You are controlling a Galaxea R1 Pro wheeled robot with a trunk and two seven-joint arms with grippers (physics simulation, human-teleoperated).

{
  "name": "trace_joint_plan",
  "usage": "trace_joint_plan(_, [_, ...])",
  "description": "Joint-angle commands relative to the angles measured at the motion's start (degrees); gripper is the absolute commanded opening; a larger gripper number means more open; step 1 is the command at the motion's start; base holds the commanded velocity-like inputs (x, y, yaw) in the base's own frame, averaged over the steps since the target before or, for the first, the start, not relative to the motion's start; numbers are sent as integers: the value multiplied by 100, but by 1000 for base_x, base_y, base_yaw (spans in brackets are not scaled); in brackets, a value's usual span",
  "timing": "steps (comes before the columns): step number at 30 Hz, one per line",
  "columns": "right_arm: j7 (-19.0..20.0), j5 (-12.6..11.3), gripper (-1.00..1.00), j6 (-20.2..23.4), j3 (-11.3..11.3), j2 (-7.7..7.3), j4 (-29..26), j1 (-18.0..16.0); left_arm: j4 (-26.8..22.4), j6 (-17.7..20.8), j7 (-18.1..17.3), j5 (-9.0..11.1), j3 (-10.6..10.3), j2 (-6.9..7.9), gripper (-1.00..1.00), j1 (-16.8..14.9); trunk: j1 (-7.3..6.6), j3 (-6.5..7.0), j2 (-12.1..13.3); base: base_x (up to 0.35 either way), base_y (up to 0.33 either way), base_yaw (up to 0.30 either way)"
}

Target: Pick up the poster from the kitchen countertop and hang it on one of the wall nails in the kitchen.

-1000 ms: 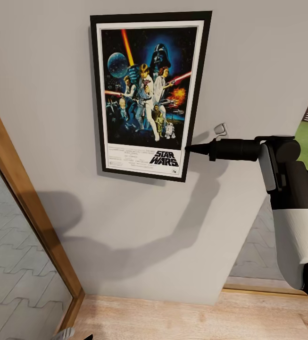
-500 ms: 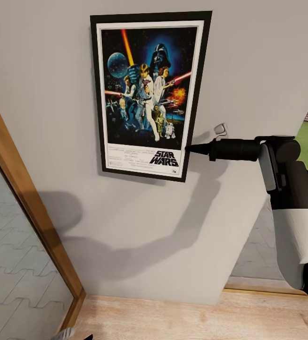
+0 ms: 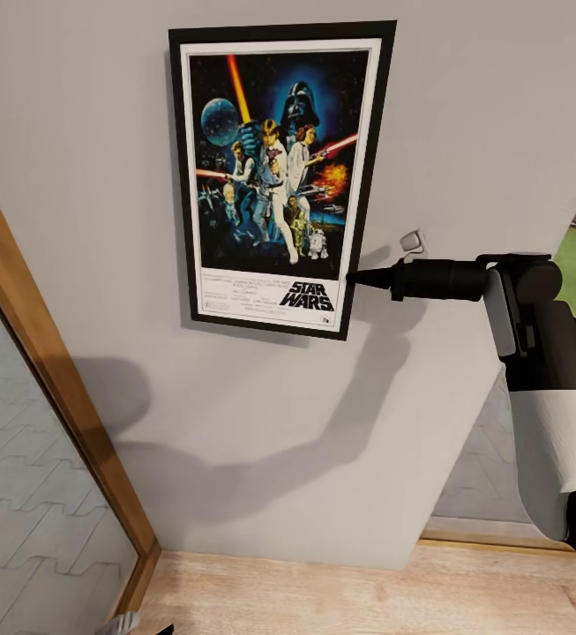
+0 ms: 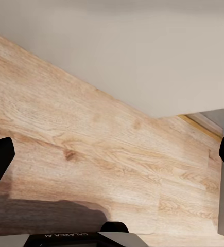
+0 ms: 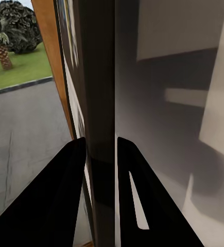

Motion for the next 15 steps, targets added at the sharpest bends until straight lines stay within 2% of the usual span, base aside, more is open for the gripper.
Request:
trace_joint_plan(1, [2, -39, -100, 44, 8, -5, 2, -7, 4, -49, -7, 23, -49, 2, 100, -6, 4, -13, -13, 0, 0, 0])
trace_joint_plan(15, [2, -39, -100, 45, 8, -5, 2, -7, 4, -49, -7, 23, -47, 2, 100, -6, 4, -13, -13, 0, 0, 0])
